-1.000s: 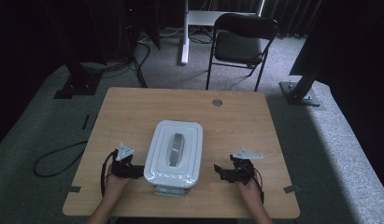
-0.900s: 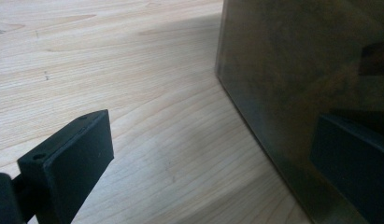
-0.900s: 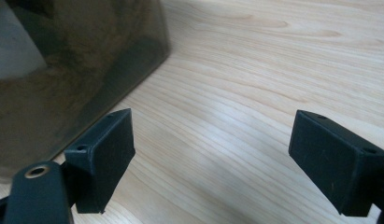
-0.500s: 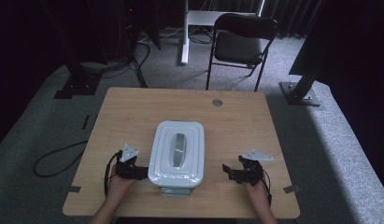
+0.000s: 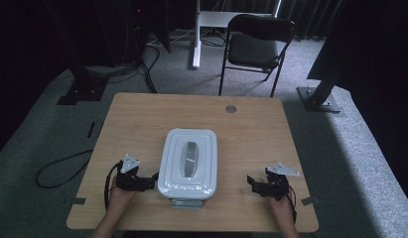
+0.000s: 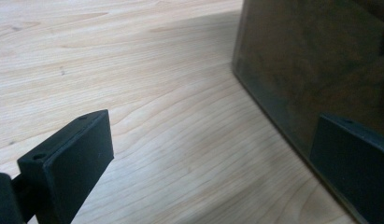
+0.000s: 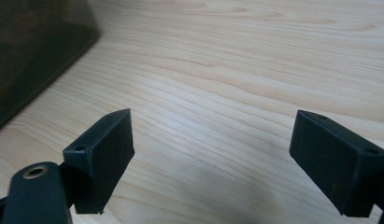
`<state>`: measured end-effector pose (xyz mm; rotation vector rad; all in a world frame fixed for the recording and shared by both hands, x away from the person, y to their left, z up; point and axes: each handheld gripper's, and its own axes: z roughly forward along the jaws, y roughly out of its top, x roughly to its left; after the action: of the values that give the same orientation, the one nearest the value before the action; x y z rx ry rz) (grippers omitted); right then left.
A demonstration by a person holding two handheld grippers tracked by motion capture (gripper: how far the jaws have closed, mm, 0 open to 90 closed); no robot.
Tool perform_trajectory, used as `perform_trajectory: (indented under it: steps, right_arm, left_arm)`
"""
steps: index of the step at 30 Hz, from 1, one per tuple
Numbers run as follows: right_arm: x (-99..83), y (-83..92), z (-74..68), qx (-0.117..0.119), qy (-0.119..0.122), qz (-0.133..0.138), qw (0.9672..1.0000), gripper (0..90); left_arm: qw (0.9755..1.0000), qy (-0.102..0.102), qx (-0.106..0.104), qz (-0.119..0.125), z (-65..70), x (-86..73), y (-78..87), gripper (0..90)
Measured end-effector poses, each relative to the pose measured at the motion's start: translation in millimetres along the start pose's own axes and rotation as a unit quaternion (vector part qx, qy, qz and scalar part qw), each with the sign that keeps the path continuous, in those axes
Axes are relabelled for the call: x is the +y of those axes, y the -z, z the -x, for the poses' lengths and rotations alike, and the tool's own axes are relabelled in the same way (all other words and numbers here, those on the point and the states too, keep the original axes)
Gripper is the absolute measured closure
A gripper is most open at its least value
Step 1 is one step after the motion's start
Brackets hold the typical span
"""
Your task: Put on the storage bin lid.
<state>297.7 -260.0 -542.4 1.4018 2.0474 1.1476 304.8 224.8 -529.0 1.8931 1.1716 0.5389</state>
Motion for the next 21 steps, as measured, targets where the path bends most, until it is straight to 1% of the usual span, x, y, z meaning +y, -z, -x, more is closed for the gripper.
perform_trajectory:
  steps: [4, 11, 16, 21]
  right_arm:
    - [-5.6, 3.3, 7.8, -0.01, -0.007, 0.002, 0.9999, 12.9]
    - [-14.3, 9.4, 18.7, -0.031, -0.021, 0.001, 0.9993, 12.9]
    - [-20.2, 16.3, 26.9, -0.042, -0.032, 0.003, 0.9986, 12.9]
    - [-23.4, 21.5, 32.7, -0.062, -0.037, 0.006, 0.9974, 12.9]
  left_arm:
    - [0.9999, 0.008, 0.007, 0.0, -6.6, -3.9, 2.8, 1.0]
    - [0.9994, 0.019, 0.028, -0.004, -19.4, -12.6, 10.5, 1.0]
    - [0.9987, 0.03, 0.041, -0.008, -29.5, -20.4, 17.2, 1.0]
    - [0.9976, 0.039, 0.056, -0.01, -39.1, -28.1, 24.3, 1.0]
